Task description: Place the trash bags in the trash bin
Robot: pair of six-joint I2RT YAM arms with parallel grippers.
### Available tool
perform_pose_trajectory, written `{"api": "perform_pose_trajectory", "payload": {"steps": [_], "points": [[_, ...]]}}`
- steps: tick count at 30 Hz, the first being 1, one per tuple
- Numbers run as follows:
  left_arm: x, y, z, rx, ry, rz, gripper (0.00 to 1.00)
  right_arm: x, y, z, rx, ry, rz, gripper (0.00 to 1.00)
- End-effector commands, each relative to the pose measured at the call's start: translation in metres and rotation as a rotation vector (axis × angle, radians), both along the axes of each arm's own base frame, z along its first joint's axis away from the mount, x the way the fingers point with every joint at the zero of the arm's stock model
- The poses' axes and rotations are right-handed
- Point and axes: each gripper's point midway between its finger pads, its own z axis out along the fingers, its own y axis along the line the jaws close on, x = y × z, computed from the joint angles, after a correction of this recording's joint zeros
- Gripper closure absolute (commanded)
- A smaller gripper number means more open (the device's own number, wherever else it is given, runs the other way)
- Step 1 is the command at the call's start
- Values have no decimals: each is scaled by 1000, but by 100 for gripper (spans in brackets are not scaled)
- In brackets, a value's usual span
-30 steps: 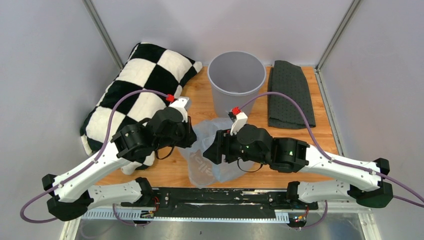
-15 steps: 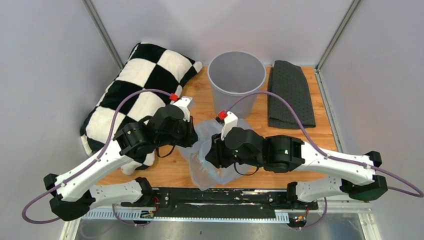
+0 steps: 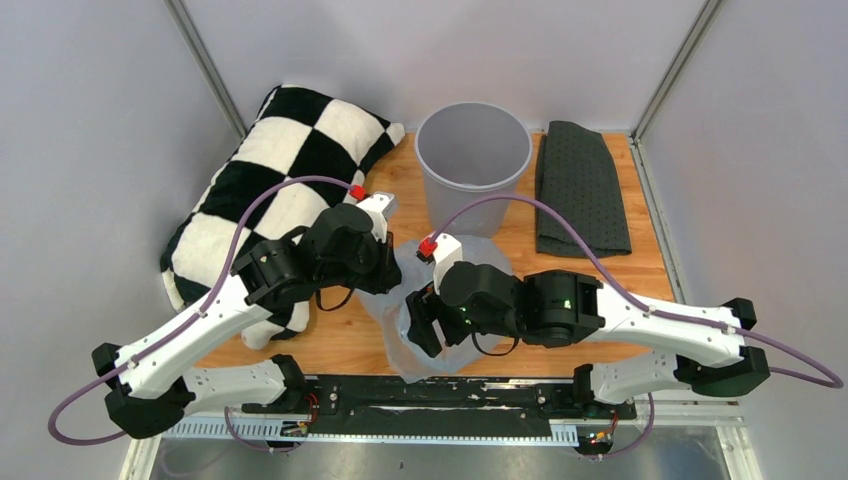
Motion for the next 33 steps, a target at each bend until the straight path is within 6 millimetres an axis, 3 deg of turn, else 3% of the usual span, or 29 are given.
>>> {"api": "perform_pose_trajectory", "payload": {"steps": [1,6,9,12,17,26,33], "points": [[1,-5,11,-22,-12,-32,100,-14,3,25,-5,-86,125,26],[1,-6,11,-25,-7,-33,100,-14,11,5,-124,-93,136,26],[1,-6,13,-28,-10,-33,100,-9,7,-6,-178,-85,88,36],[-3,-8,13,-37,0,-56,100,-4,1,-9,-207,-86,42,50],[-7,-10,13,-42,10,-84,100,15,-7,-4,-161,-52,-90,98],[-10,-18,20,-54,9,-132,94,73,13,1,257,138,-355,100],[-13,-26,14,-42,32,-188,89,91,31,19,374,155,-407,100]]}}
